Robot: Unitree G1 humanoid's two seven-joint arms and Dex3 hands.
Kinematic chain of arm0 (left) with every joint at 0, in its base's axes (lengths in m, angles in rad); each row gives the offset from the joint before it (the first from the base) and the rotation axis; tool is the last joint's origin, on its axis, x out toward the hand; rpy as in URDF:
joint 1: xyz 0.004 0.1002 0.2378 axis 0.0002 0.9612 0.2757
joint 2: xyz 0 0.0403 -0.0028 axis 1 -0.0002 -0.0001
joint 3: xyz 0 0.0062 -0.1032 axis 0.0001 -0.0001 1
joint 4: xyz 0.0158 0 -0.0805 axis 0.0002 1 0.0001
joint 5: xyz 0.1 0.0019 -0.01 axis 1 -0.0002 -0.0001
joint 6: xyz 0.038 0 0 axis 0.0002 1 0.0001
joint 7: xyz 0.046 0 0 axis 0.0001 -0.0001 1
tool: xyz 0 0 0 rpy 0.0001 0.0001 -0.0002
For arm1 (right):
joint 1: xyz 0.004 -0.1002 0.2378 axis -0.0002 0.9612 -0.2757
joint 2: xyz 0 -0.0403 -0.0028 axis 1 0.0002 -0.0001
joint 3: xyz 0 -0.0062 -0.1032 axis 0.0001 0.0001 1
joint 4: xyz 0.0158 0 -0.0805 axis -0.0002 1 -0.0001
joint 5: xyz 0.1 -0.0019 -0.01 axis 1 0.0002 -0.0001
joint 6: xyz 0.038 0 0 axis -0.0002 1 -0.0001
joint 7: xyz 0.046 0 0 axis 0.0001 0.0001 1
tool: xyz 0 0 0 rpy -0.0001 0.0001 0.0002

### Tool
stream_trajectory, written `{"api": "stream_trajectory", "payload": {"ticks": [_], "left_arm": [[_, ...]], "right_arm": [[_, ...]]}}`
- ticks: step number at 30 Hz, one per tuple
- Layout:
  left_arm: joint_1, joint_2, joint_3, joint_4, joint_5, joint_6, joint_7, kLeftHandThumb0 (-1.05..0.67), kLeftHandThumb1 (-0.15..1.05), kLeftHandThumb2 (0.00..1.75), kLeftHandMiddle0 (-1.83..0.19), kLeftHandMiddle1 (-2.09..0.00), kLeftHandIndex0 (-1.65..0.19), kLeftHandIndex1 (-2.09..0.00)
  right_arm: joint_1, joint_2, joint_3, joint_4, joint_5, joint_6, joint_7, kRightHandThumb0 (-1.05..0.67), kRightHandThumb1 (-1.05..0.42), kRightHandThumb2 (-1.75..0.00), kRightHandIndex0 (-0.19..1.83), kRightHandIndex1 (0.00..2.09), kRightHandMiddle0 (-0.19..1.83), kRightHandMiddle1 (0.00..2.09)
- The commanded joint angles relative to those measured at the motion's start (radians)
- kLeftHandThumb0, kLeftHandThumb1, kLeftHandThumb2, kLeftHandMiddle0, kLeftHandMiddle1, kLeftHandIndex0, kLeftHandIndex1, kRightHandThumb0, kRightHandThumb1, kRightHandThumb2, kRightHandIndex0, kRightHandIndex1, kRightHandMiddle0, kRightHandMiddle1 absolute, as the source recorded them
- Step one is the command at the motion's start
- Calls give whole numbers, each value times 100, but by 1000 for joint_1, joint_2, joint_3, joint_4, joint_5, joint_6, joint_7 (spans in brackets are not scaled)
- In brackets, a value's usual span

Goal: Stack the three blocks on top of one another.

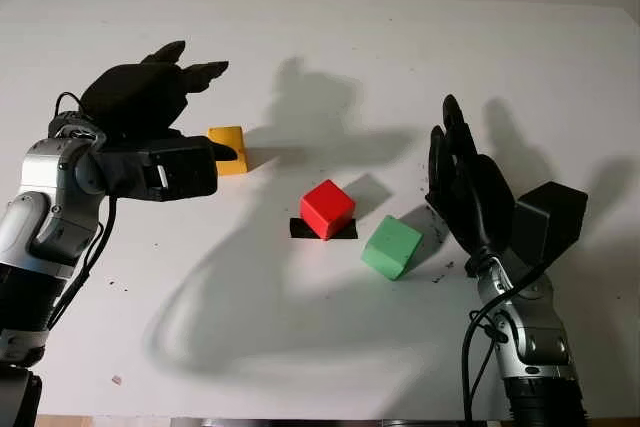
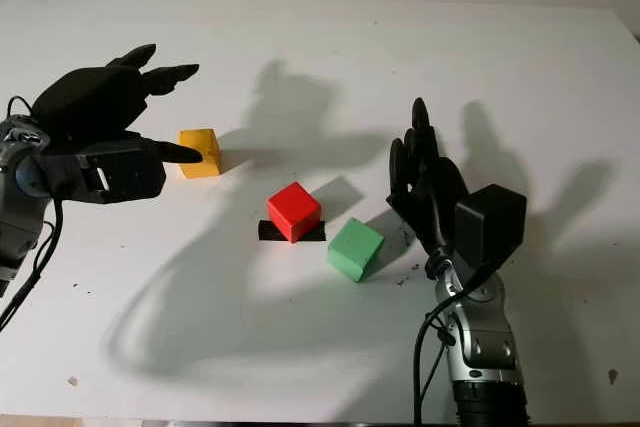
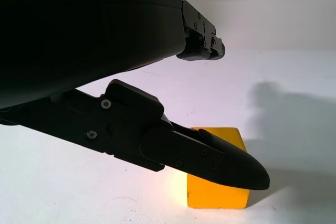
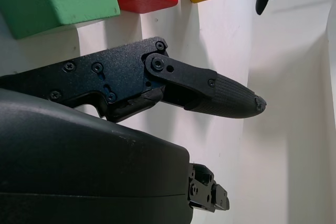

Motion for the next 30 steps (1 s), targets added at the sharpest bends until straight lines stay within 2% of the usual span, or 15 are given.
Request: {"api": "stream_trajectory", "payload": {"ticks": [1, 6, 18, 24, 25, 28, 30], "left_arm": [[-21, -3, -15, -1, 20, 4, -4, -99, 103, 5, 9, -5, -18, -5], [-16, 0, -53, 14, 112, -2, 31, -87, 98, 4, 6, -6, -24, -8], [-16, 6, -96, 84, 235, -83, 144, -82, 99, 6, -2, -7, -43, -16], [-24, -11, -78, 146, 209, -140, 215, -76, 97, 5, -9, -8, -55, -24], [-27, -14, -74, 155, 197, -146, 219, -75, 97, 5, -11, -7, -54, -29], [-36, -16, -72, 177, 174, -159, 226, -73, 97, 5, -11, -6, -36, -67], [-40, -15, -72, 188, 163, -170, 232, -72, 98, 6, -12, -6, -33, -78]], "right_arm": [[13, -4, 1, -19, 1, 2, -1, -73, -105, -74, -19, 0, -19, 0], [16, -8, 4, -27, -1, 11, 0, -73, -105, -74, -19, 0, -19, 0], [12, -3, -2, -19, 8, 0, 0, -73, -105, -73, -19, 0, -19, 0], [13, -11, 1, -30, 2, 13, -1, -73, -105, -73, -19, 0, -19, 0], [13, -8, 0, -30, 4, 11, -2, -72, -105, -72, -19, 0, -19, 0], [13, -9, 3, -30, 0, 11, -3, -72, -105, -71, -19, 0, -19, 0], [11, -6, 4, -30, -1, 11, -6, -72, -105, -71, -19, 0, -19, 0]]}}
